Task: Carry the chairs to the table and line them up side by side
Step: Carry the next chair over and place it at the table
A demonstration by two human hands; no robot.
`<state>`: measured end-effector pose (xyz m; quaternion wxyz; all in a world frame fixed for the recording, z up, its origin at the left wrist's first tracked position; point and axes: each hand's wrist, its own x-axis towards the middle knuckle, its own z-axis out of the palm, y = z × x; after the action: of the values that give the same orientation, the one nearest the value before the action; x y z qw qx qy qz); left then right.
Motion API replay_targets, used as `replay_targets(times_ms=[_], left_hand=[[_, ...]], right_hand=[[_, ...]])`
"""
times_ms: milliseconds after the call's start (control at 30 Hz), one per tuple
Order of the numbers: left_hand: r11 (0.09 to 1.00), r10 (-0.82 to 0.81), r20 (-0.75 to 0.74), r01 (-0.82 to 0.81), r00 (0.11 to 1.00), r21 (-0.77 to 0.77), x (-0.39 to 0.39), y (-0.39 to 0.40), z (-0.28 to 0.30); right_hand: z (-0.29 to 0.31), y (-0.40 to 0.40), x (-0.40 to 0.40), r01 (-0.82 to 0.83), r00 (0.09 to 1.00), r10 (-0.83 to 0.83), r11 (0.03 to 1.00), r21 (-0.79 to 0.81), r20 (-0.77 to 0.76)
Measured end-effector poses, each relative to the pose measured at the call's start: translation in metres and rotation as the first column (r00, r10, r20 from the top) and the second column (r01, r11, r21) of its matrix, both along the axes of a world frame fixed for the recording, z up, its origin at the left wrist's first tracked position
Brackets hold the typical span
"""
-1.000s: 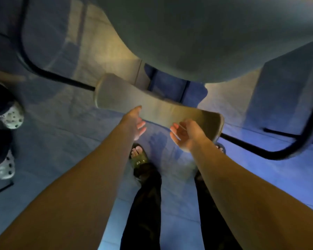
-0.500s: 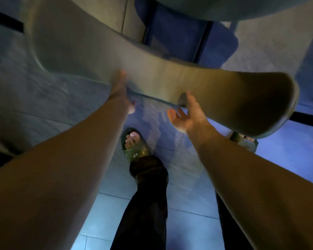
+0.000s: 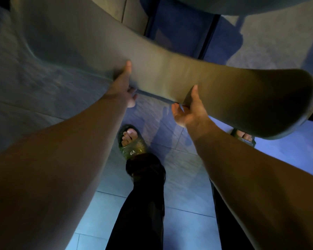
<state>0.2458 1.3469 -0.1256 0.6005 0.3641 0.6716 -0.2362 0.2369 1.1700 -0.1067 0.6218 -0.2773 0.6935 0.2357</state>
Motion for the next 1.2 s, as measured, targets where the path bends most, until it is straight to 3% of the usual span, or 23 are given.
replay_targets(times_ms=[367, 633, 867, 1033, 1200], left_hand=[[0.998, 0.027, -0.01, -0.028, 1.0, -0.053, 0.0, -0.023, 0.069], [0.999, 0.029, -0.005, -0.029, 1.0, -0.03, 0.006, -0.035, 0.176], [1.0, 0.001, 0.044, -0.001, 0.999, 0.003, 0.025, -0.04, 0.25], [0.985, -0.123, 0.171, 0.099, 0.978, 0.14, 0.037, -0.045, 0.295], [0.937, -0.196, 0.239, 0.11, 0.951, 0.33, 0.049, -0.045, 0.341]], right_hand=[[0.072, -0.023, 0.008, -0.107, 0.994, 0.107, 0.993, -0.04, -0.02], [0.172, -0.04, 0.024, -0.206, 0.978, 0.203, 0.976, -0.066, -0.046], [0.24, -0.039, 0.046, -0.203, 0.977, 0.212, 0.957, -0.209, 0.017], [0.281, -0.04, 0.06, -0.051, 0.987, 0.104, 0.928, -0.37, 0.126], [0.324, -0.047, 0.072, -0.089, 0.962, 0.182, 0.915, -0.393, 0.204]])
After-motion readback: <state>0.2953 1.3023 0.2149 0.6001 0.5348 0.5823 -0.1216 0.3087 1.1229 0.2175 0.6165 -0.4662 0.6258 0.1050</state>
